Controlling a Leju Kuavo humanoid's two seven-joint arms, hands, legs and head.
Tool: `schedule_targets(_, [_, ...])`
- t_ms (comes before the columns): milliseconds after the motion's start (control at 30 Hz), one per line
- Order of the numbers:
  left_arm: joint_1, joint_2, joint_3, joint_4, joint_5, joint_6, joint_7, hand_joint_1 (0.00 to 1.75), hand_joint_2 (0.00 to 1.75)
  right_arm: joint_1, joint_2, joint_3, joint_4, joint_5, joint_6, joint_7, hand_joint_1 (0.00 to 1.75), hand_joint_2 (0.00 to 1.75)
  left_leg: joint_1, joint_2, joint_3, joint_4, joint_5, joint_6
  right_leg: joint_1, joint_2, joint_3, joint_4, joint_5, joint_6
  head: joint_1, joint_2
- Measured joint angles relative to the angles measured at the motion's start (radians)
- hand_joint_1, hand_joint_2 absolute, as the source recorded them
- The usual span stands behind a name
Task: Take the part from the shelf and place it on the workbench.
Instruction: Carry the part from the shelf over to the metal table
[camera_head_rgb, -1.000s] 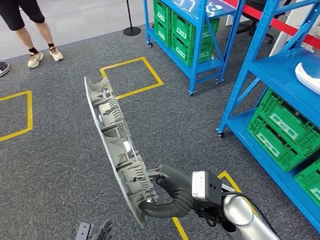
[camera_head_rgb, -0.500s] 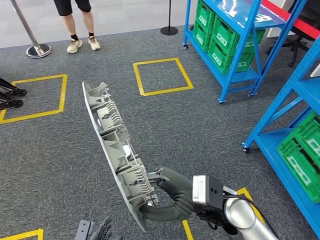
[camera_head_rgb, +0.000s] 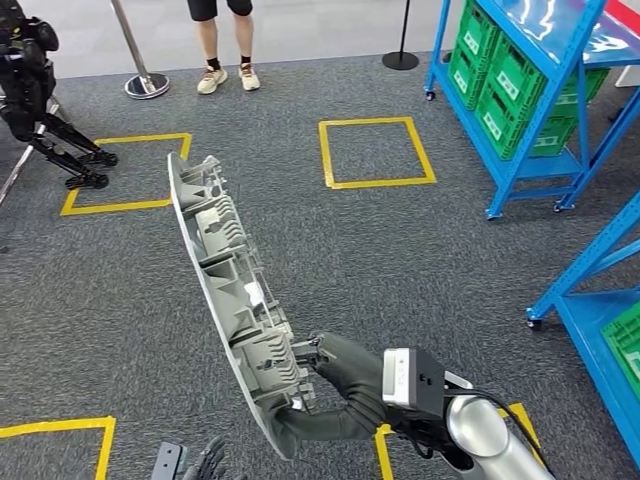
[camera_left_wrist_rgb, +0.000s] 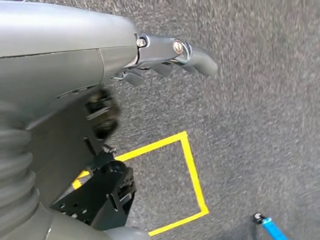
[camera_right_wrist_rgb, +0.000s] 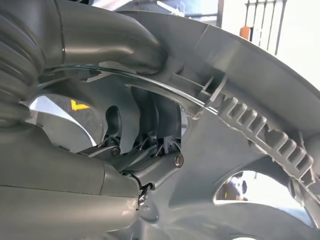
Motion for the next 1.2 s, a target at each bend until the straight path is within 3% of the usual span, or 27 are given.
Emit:
schedule_targets(67, [-0.002, 0.001, 0.000, 0.000, 0.002, 0.001, 0.000, 0.00, 1.75, -0.002, 0.000, 0.000, 0.000, -0.003, 0.005, -0.001, 1.75, 1.75, -0.008, 0.044, 0.063, -0.120, 0.041, 0.014, 0.005, -0.020, 0.007, 0.000, -0.005, 0.008, 0.000, 0.000])
schedule_targets(100, [-0.003, 0.001, 0.000, 0.000, 0.004, 0.001, 0.000, 0.00, 1.75, -0.003, 0.000, 0.001, 0.001, -0.004, 0.008, -0.002, 1.75, 1.75, -0.012, 0.057, 0.074, -0.147, 0.047, 0.021, 0.006, -0.028, 0.009, 0.000, -0.007, 0.013, 0.000, 0.000])
schedule_targets(167, [-0.003, 0.003, 0.000, 0.000, 0.005, 0.001, -0.001, 0.00, 1.75, -0.008, 0.001, 0.003, 0.001, -0.008, 0.013, -0.005, 1.75, 1.75, -0.016, 0.041, 0.071, -0.155, 0.048, 0.034, 0.006, -0.047, 0.013, -0.003, -0.009, 0.023, 0.001, 0.000])
schedule_targets(200, [-0.001, 0.003, 0.000, 0.000, 0.006, 0.001, -0.002, 0.00, 1.75, -0.013, 0.001, 0.004, 0.002, -0.010, 0.014, -0.007, 1.75, 1.75, -0.015, 0.028, 0.073, -0.160, 0.051, 0.040, 0.003, -0.046, 0.016, -0.001, -0.013, 0.030, 0.001, 0.000])
schedule_targets(267, [-0.002, 0.005, 0.000, 0.000, 0.007, 0.002, -0.003, 0.00, 1.75, -0.022, 0.001, 0.006, 0.004, -0.014, 0.016, -0.011, 1.75, 1.75, -0.008, 0.004, 0.078, -0.169, 0.059, 0.052, -0.001, 0.001, 0.000, 0.041, -0.042, 0.041, 0.002, 0.000])
schedule_targets(333, [-0.004, 0.005, 0.000, 0.000, 0.009, 0.004, -0.005, 0.00, 1.75, -0.026, 0.000, 0.007, 0.008, -0.016, 0.020, -0.015, 1.75, 1.75, -0.005, -0.021, 0.079, -0.171, 0.063, 0.059, -0.004, 0.059, -0.058, 0.159, -0.100, 0.048, 0.004, 0.000])
schedule_targets(400, [-0.004, 0.005, 0.000, 0.000, 0.010, 0.005, -0.006, 0.00, 1.75, -0.028, 0.000, 0.009, 0.015, -0.017, 0.023, -0.016, 1.75, 1.75, -0.005, -0.050, 0.078, -0.170, 0.063, 0.060, -0.004, 0.072, -0.116, 0.264, -0.131, 0.052, 0.004, 0.000])
schedule_targets(433, [-0.003, 0.005, 0.000, 0.000, 0.012, 0.005, -0.006, 0.00, 1.75, -0.028, 0.000, 0.011, 0.018, -0.017, 0.023, -0.016, 1.75, 1.75, -0.004, -0.066, 0.079, -0.168, 0.062, 0.060, -0.005, 0.073, -0.123, 0.270, -0.119, 0.052, 0.004, 0.000])
schedule_targets(500, [-0.002, 0.004, 0.000, 0.001, 0.015, 0.006, -0.006, 0.00, 1.75, -0.029, 0.000, 0.012, 0.022, -0.020, 0.024, -0.016, 1.75, 1.75, -0.002, -0.097, 0.079, -0.162, 0.060, 0.056, -0.008, 0.088, -0.083, 0.171, -0.048, 0.052, 0.004, 0.000])
schedule_targets(533, [-0.002, 0.004, 0.000, 0.001, 0.017, 0.006, -0.007, 0.00, 1.75, -0.030, 0.000, 0.012, 0.023, -0.021, 0.024, -0.016, 1.75, 1.75, -0.001, -0.111, 0.077, -0.158, 0.059, 0.052, -0.012, 0.114, -0.053, 0.103, -0.018, 0.053, 0.004, 0.000])
schedule_targets(600, [-0.001, 0.005, 0.001, 0.001, 0.017, 0.006, -0.007, 0.00, 1.75, -0.032, 0.000, 0.013, 0.024, -0.024, 0.024, -0.017, 1.75, 1.75, 0.000, -0.134, 0.068, -0.151, 0.057, 0.039, -0.016, 0.150, -0.017, 0.017, 0.009, 0.049, 0.004, 0.000])
schedule_targets(633, [0.001, 0.005, 0.001, 0.002, 0.018, 0.007, -0.008, 0.00, 1.75, -0.033, 0.000, 0.014, 0.025, -0.025, 0.024, -0.017, 1.75, 1.75, 0.001, -0.145, 0.064, -0.152, 0.059, 0.031, -0.015, 0.155, -0.014, 0.007, 0.007, 0.044, 0.004, 0.000])
schedule_targets(700, [0.009, 0.006, 0.001, 0.003, 0.018, 0.007, -0.008, 0.00, 1.75, -0.034, 0.000, 0.015, 0.026, -0.026, 0.024, -0.018, 1.75, 1.75, 0.004, -0.154, 0.060, -0.156, 0.061, 0.017, -0.012, 0.133, -0.012, 0.001, 0.011, 0.029, 0.005, 0.000])
schedule_targets(767, [0.013, 0.006, 0.001, 0.005, 0.018, 0.007, -0.008, 0.00, 1.75, -0.035, 0.000, 0.016, 0.026, -0.026, 0.024, -0.018, 1.75, 1.75, 0.003, -0.105, 0.044, -0.122, 0.039, 0.006, -0.012, 0.108, -0.005, -0.008, 0.014, 0.015, 0.002, 0.000])
schedule_targets(833, [0.012, 0.007, 0.000, 0.005, 0.018, 0.007, -0.008, 0.00, 1.75, -0.034, 0.000, 0.016, 0.026, -0.027, 0.024, -0.018, 1.75, 1.75, 0.002, -0.042, -0.009, -0.011, -0.022, -0.002, -0.010, 0.080, -0.002, -0.011, 0.013, 0.006, 0.000, 0.000])
schedule_targets(900, [0.012, 0.007, 0.000, 0.005, 0.018, 0.007, -0.008, 0.00, 1.75, -0.034, 0.000, 0.016, 0.027, -0.027, 0.023, -0.018, 1.75, 1.75, 0.005, -0.027, -0.067, 0.108, -0.068, -0.008, -0.008, 0.051, -0.001, -0.010, 0.009, 0.003, -0.001, 0.000])
schedule_targets(933, [0.014, 0.007, 0.000, 0.005, 0.018, 0.007, -0.008, 0.00, 1.75, -0.034, 0.000, 0.017, 0.027, -0.026, 0.023, -0.018, 1.75, 1.75, 0.005, -0.025, -0.075, 0.124, -0.065, -0.009, -0.007, 0.037, -0.001, -0.010, 0.008, 0.003, -0.001, 0.000])
schedule_targets(967, [0.015, 0.007, 0.000, 0.006, 0.018, 0.007, -0.008, 0.00, 1.75, -0.034, 0.000, 0.017, 0.028, -0.026, 0.023, -0.018, 1.75, 1.75, 0.006, -0.022, -0.060, 0.098, -0.044, -0.010, -0.007, 0.025, 0.001, -0.010, 0.006, 0.005, -0.001, 0.000])
schedule_targets(1000, [0.015, 0.007, 0.000, 0.006, 0.018, 0.007, -0.008, 0.00, 1.75, -0.034, 0.000, 0.017, 0.029, -0.026, 0.023, -0.018, 1.75, 1.75, 0.006, -0.013, -0.027, 0.038, -0.010, -0.008, -0.007, 0.013, 0.004, -0.010, 0.004, 0.007, -0.001, 0.000])
schedule_targets(1067, [0.014, 0.007, 0.000, 0.006, 0.018, 0.007, -0.008, 0.00, 1.75, -0.034, 0.000, 0.018, 0.029, -0.026, 0.024, -0.018, 1.75, 1.75, 0.001, 0.031, 0.045, -0.099, 0.040, 0.002, -0.004, -0.007, 0.011, -0.008, -0.002, 0.015, 0.000, 0.000])
schedule_targets(1100, [0.013, 0.007, 0.000, 0.006, 0.018, 0.007, -0.008, 0.00, 1.75, -0.034, 0.000, 0.018, 0.029, -0.026, 0.024, -0.018, 1.75, 1.75, -0.002, 0.046, 0.065, -0.138, 0.050, 0.010, -0.002, -0.015, 0.014, -0.008, -0.005, 0.020, 0.000, 0.000])
schedule_targets(1133, [0.013, 0.008, 0.001, 0.006, 0.018, 0.007, -0.008, 0.00, 1.75, -0.034, 0.000, 0.019, 0.029, -0.027, 0.024, -0.018, 1.75, 1.75, -0.005, 0.053, 0.071, -0.154, 0.051, 0.018, 0.001, -0.023, 0.016, -0.009, -0.007, 0.025, 0.000, 0.000])
schedule_targets(1200, [0.015, 0.008, 0.001, 0.007, 0.020, 0.007, -0.008, 0.00, 1.75, -0.035, 0.000, 0.020, 0.029, -0.027, 0.024, -0.018, 1.75, 1.75, -0.005, 0.030, 0.070, -0.156, 0.054, 0.032, 0.000, -0.036, 0.022, -0.011, -0.010, 0.038, 0.001, 0.000])
